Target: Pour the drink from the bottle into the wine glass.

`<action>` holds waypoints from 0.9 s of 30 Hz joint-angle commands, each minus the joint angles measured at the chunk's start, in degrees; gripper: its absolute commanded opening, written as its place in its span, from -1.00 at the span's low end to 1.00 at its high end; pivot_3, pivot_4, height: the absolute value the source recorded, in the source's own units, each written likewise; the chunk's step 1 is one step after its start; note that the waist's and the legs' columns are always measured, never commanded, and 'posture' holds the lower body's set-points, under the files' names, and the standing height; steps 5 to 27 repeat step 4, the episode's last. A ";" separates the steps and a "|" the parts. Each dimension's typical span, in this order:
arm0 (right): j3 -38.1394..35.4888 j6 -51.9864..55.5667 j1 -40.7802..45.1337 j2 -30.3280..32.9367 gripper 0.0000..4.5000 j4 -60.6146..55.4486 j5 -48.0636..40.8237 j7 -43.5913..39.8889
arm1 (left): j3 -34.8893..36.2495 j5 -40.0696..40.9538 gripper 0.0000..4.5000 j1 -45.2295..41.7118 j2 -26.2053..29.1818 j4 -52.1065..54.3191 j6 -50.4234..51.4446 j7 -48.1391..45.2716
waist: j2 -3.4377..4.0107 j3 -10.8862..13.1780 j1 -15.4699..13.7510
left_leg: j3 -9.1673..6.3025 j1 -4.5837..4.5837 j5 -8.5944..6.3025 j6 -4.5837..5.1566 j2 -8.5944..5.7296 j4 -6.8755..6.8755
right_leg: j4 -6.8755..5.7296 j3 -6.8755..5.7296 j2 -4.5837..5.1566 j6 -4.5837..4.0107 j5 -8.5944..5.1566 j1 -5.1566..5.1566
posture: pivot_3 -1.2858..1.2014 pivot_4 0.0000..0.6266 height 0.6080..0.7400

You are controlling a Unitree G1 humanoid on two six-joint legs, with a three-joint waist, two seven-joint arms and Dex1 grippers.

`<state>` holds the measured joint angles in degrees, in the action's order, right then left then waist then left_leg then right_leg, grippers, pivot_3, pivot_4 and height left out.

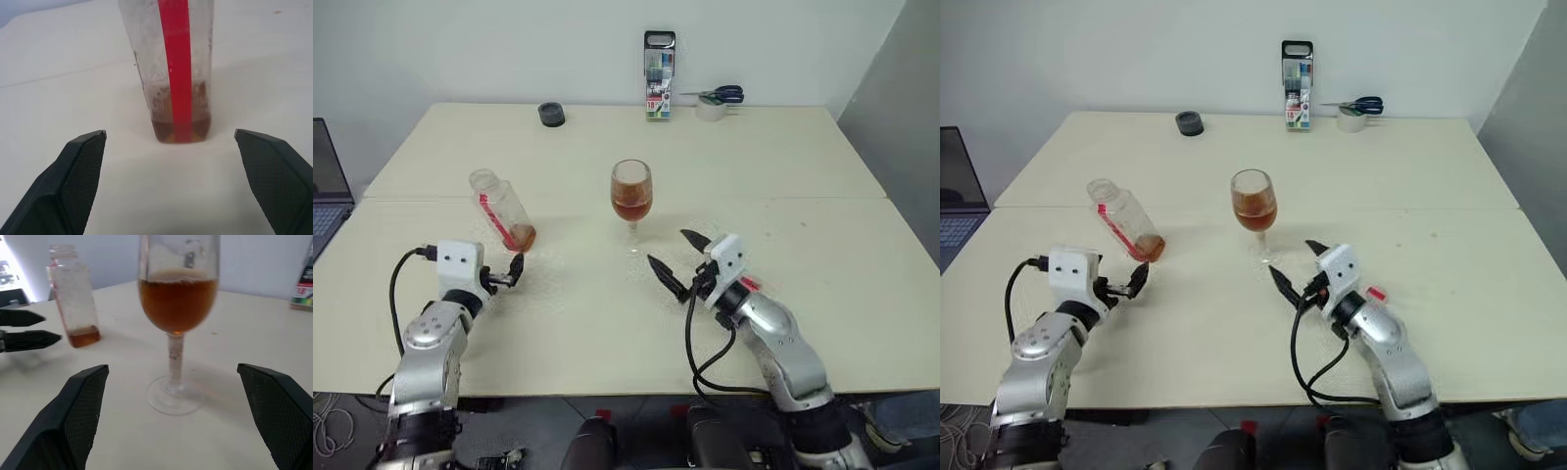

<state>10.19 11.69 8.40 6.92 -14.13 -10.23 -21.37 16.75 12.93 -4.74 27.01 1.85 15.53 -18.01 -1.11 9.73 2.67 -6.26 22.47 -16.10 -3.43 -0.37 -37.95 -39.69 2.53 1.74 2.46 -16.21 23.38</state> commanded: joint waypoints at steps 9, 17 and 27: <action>-1.49 -2.13 -1.33 -4.13 1.00 -0.23 0.06 4.34 | 0.98 1.38 1.00 1.62 -1.79 6.27 -0.01 0.55 | 0.01 0.01 -0.21 | 0.05 -0.08 0.00 0.00 0.00 0.00 | 0.08 -0.01 -0.06 0.00 0.00 -0.11 | 0.03 -0.52 1.00; -1.49 -2.13 -1.33 -4.13 1.00 -0.23 0.06 4.34 | 0.98 1.38 1.00 1.62 -1.79 6.27 -0.01 0.55 | 0.01 0.01 -0.21 | 0.05 -0.08 0.00 0.00 0.00 0.00 | 0.08 -0.01 -0.06 0.00 0.00 -0.11 | 0.03 -0.52 1.00; -1.49 -2.13 -1.33 -4.13 1.00 -0.23 0.06 4.34 | 0.98 1.38 1.00 1.62 -1.79 6.27 -0.01 0.55 | 0.01 0.01 -0.21 | 0.05 -0.08 0.00 0.00 0.00 0.00 | 0.08 -0.01 -0.06 0.00 0.00 -0.11 | 0.03 -0.52 1.00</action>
